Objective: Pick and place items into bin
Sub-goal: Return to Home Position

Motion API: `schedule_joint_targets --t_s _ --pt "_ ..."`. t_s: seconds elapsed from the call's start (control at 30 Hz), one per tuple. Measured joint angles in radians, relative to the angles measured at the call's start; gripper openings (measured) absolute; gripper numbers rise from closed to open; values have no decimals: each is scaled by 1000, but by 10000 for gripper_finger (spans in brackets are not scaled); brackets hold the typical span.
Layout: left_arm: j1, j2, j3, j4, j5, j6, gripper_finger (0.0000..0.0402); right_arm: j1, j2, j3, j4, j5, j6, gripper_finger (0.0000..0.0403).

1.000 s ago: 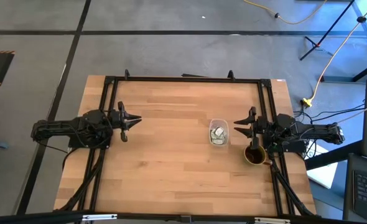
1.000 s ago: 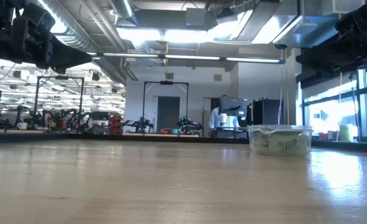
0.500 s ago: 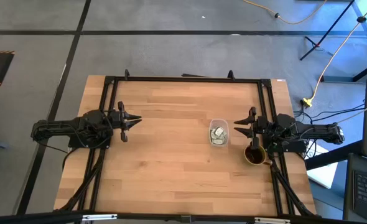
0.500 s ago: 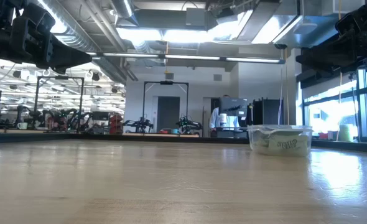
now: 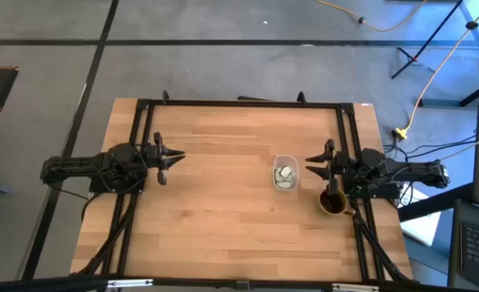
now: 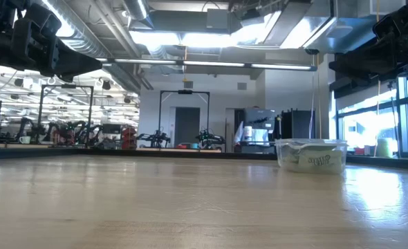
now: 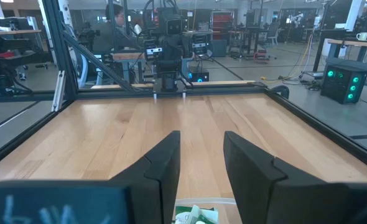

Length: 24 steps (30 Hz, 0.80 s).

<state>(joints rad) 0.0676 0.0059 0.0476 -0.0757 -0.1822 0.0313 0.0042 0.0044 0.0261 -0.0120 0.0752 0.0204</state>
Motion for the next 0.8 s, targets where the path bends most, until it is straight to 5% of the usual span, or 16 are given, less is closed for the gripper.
schedule_joint_targets --t_s 0.8 --pt "0 0 0 0 0 -1 48 0 0 0 0 0 -2 127"
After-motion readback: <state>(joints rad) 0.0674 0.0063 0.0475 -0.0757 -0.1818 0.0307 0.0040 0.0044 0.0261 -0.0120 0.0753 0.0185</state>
